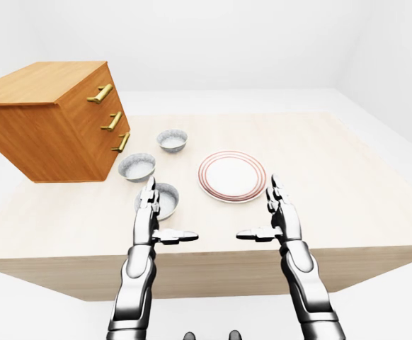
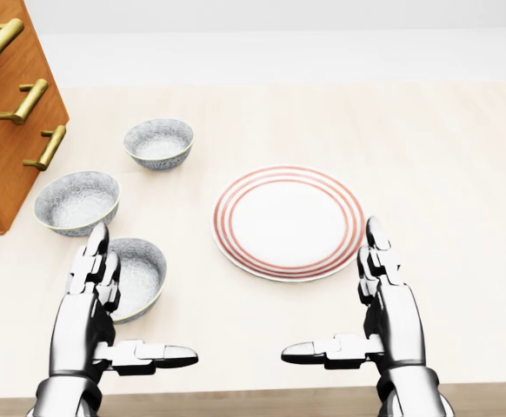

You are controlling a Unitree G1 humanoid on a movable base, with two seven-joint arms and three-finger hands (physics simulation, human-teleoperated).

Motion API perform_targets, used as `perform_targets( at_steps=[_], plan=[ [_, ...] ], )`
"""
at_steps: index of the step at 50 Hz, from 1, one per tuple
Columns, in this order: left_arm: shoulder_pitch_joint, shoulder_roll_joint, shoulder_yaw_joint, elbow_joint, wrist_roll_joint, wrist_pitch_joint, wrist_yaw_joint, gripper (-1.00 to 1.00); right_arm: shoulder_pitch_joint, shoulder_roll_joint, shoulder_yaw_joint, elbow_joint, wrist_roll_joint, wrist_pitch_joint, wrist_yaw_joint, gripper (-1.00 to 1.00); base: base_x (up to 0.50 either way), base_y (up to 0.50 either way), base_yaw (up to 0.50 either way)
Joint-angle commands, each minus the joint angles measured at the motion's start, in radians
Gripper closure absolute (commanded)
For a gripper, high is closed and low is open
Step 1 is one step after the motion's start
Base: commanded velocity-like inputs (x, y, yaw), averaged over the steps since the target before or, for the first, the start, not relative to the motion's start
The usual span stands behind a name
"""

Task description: Put the bowl at the front on the plate.

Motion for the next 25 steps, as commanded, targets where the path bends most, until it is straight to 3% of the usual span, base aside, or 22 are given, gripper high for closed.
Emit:
perform_targets(
  at_steps=[1, 2, 4, 6, 8, 10, 13, 14, 16, 17, 18, 25],
  plan=[
    [-0.010, 0.012, 0.028, 0.020, -0.015, -0.001, -0.017, -1.00, -0.005, -0.013, -0.025, 0.026, 0.011, -0.018, 0.020, -1.00, 0.00, 0.00, 0.00],
    [-0.005, 0.012, 0.026, 0.009, -0.014, 0.006, -0.017, -1.00, -0.004, -0.012, -0.023, 0.021, 0.010, -0.013, 0.019, -1.00, 0.00, 0.00, 0.00],
    [-0.010, 0.013, 0.025, 0.027, -0.012, -0.008, -0.017, -1.00, -0.002, -0.012, -0.022, 0.015, 0.007, -0.006, 0.017, -1.00, 0.00, 0.00, 0.00],
    [-0.008, 0.012, 0.024, 0.020, -0.008, -0.006, -0.014, -1.00, -0.002, -0.012, -0.023, 0.015, 0.009, -0.008, 0.018, -1.00, 0.00, 0.00, 0.00],
    [-0.019, 0.009, 0.050, -0.016, -0.050, 0.041, 0.007, -1.00, -0.005, -0.013, -0.023, 0.023, -0.005, -0.005, 0.007, -1.00, 0.00, 0.00, 0.00],
    [-0.019, 0.011, 0.056, -0.032, -0.057, 0.038, 0.021, -1.00, -0.005, -0.012, -0.020, 0.020, -0.007, -0.003, 0.007, -1.00, 0.00, 0.00, 0.00],
    [0.004, 0.011, 0.066, -0.113, -0.076, 0.060, 0.043, -1.00, -0.005, -0.012, -0.022, 0.016, -0.011, 0.005, -0.001, -1.00, 0.00, 0.00, 0.00],
    [-0.004, 0.012, 0.073, -0.098, -0.072, 0.047, 0.056, -1.00, -0.004, -0.012, -0.023, 0.014, -0.008, 0.003, 0.001, -1.00, 0.00, 0.00, 0.00],
    [-0.007, 0.018, 0.077, -0.093, -0.058, 0.055, 0.077, -1.00, -0.005, -0.012, -0.023, 0.017, -0.009, 0.001, 0.001, -1.00, 0.00, 0.00, 0.00],
    [-0.021, 0.019, 0.084, -0.082, -0.038, 0.060, 0.111, -1.00, -0.006, -0.012, -0.022, 0.017, -0.011, 0.004, 0.000, -1.00, 0.00, 0.00, 0.00],
    [-0.036, 0.022, 0.101, -0.077, -0.065, 0.083, 0.113, -1.00, -0.003, -0.011, -0.018, 0.004, -0.014, 0.013, -0.001, -1.00, 0.00, 0.00, 0.00],
    [-0.036, 0.025, 0.143, -0.144, -0.093, 0.083, 0.239, -1.00, -0.005, -0.012, -0.024, 0.016, -0.010, 0.000, -0.004, -1.00, 0.00, 0.00, 0.00]
  ],
)
